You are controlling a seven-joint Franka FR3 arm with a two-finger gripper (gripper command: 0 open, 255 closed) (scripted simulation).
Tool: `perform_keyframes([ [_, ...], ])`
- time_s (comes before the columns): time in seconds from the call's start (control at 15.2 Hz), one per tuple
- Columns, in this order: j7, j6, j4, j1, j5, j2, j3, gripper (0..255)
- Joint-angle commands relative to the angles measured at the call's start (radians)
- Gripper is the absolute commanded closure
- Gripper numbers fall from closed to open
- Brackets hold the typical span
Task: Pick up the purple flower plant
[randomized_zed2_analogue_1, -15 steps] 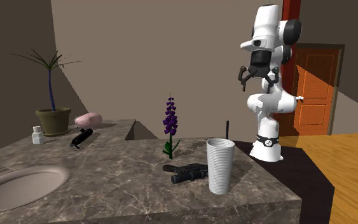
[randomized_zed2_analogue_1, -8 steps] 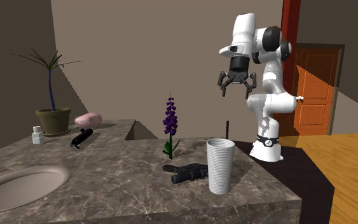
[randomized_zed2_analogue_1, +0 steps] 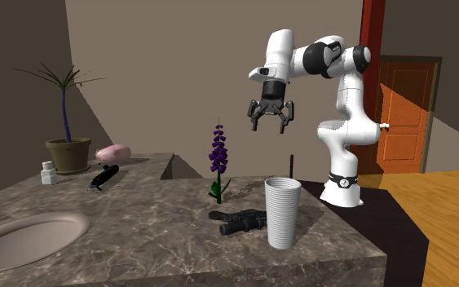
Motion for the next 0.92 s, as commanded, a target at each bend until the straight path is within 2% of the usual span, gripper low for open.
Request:
perform_keyframes([
  [0.0, -0.049, 0.045, 0.029, 0.011, 0.033, 0.053, -0.047, 0],
  [0.33, -0.216, 0.123, 0.139, 0.05, 0.184, 0.219, -0.181, 0],
  [0.66, -0.429, 0.141, 0.283, 0.063, 0.435, 0.422, -0.293, 0],
  [0.86, -0.452, 0.175, 0.257, 0.057, 0.461, 0.439, -0.288, 0],
])
